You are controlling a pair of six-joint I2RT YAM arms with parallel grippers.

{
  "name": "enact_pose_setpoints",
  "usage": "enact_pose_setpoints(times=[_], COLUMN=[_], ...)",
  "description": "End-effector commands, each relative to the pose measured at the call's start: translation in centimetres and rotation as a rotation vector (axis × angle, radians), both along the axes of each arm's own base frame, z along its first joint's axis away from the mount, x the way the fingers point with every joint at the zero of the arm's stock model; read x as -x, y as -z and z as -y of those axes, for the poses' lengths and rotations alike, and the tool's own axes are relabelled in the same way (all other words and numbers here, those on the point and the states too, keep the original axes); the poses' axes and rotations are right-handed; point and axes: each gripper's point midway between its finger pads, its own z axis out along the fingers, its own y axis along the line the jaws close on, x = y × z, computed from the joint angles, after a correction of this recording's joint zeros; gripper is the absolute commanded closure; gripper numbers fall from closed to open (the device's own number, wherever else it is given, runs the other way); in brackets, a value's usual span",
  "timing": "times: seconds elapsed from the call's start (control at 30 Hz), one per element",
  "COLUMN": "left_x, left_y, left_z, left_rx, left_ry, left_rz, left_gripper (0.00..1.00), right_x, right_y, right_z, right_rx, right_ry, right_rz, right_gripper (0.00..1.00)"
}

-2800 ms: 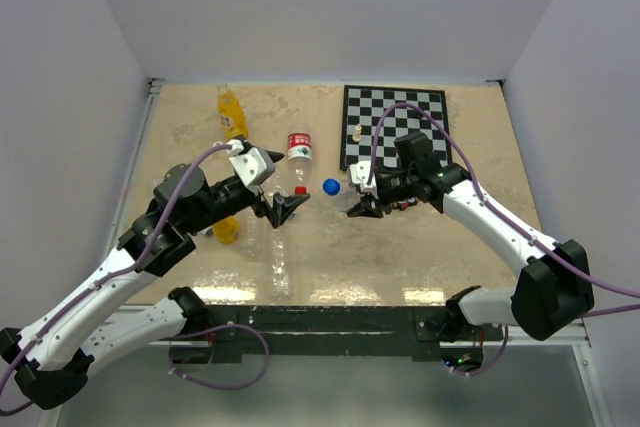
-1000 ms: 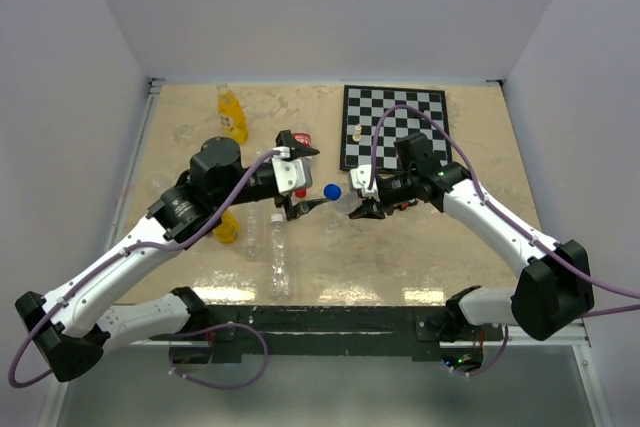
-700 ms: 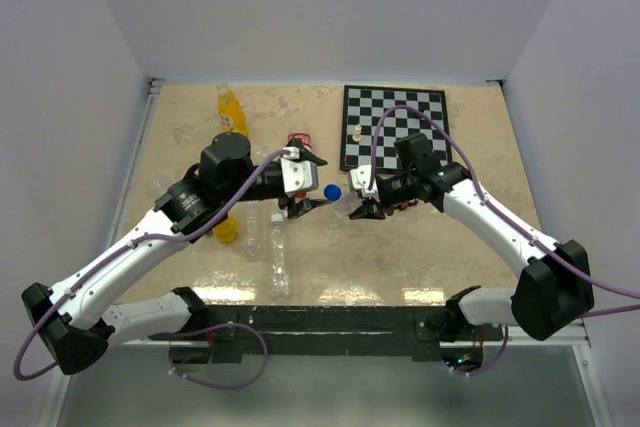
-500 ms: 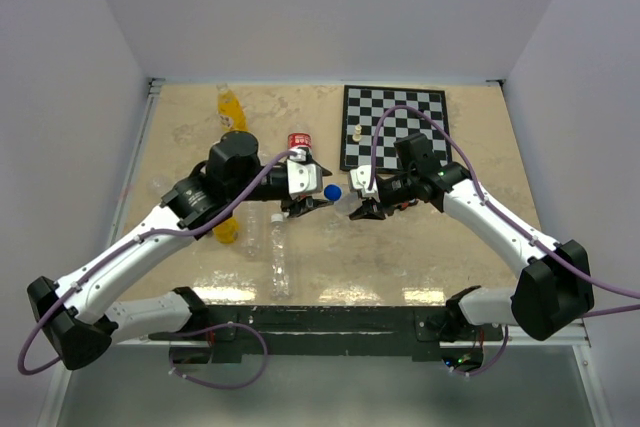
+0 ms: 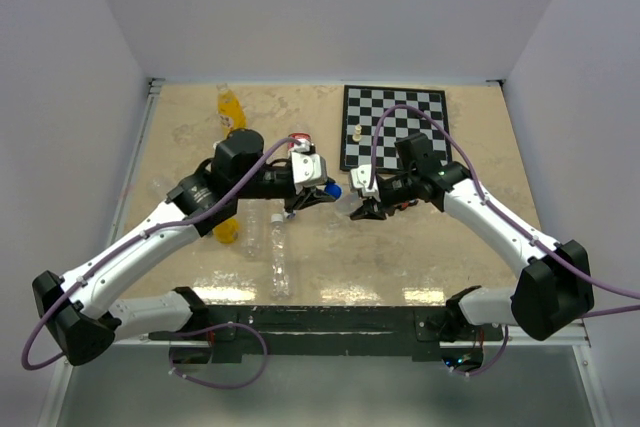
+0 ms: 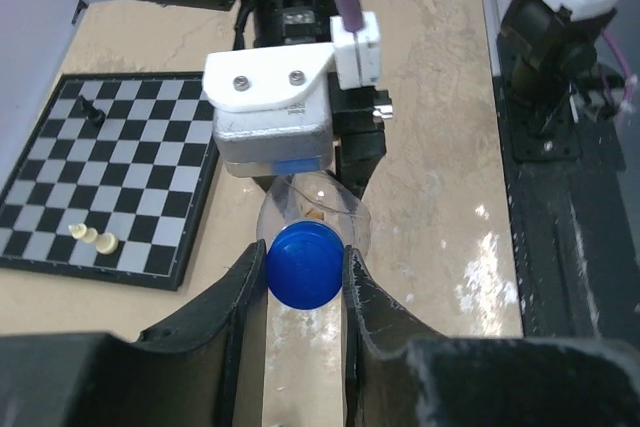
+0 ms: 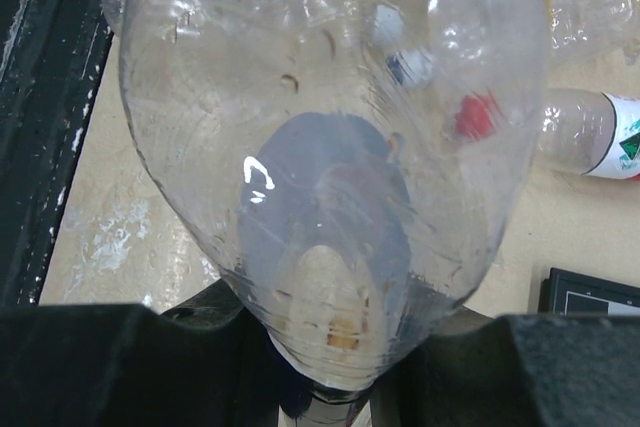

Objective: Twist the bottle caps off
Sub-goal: Unscrew the bottle cap from the plastic bottle.

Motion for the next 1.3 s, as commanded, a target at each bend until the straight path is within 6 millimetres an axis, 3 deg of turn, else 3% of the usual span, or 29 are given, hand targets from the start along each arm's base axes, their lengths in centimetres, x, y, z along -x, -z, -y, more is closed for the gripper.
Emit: enact_pose_setpoints(times=[0.0, 0.23, 0.3, 0.53, 0.8, 0.87, 0.97, 1.07, 1.17, 1.27], left_x=[-0.8, -3.0, -3.2, -3.8, -3.1, -2.8, -1.6, -0.8, -0.7, -0.5], left_y=[-2.0, -0.7, -0.5, -0.5, -2.0, -2.5, -3.4, -4.0, -4.3, -4.6], left_z=[-1.5, -5.2, -5.7, -6.4, -5.8, -5.6, -5.3, -5.7, -6.8, -7.7], left_rx=[0.130, 0.405, 0.420, 0.436, 0.426, 0.408, 0.379, 0.343, 0.307, 0.279], left_ry=[-0.221, -0.749, -0.820, -0.860, -0.755, -0.710, -0.611, -0.558, -0.566, -0.562], left_rz=[-0.155, -0.681, -0.754, -0.726, -0.637, -0.588, -0.512, -0.423, -0.338, -0.254], left_gripper=[1.00, 1.00, 1.00, 1.00, 1.00, 0.88, 0.50, 0.23, 0.12, 0.07], right_x=[-1.0, -2.5, -2.6, -2.8, -2.7, -2.6, -2.7, -2.5, -2.5, -2.4], right_y=[-2.4, -2.6, -2.5, -2.3, -2.3, -2.3, -2.3, -2.3, -2.3, -2.3], right_z=[-0.5, -0.7, -0.7, -0.7, -0.7, -0.8, -0.7, -0.8, -0.8, -0.7], right_rx=[-0.036, -0.042, -0.041, -0.040, -0.041, -0.041, -0.040, -0.042, -0.040, -0.040], right_ry=[0.011, 0.099, 0.110, 0.121, 0.116, 0.114, 0.114, 0.108, 0.104, 0.100], right_rz=[0.065, 0.060, 0.053, 0.047, 0.042, 0.042, 0.043, 0.043, 0.043, 0.046], right_gripper=[1.00, 1.00, 1.00, 1.00, 1.00, 1.00, 1.00, 1.00, 1.00, 1.00])
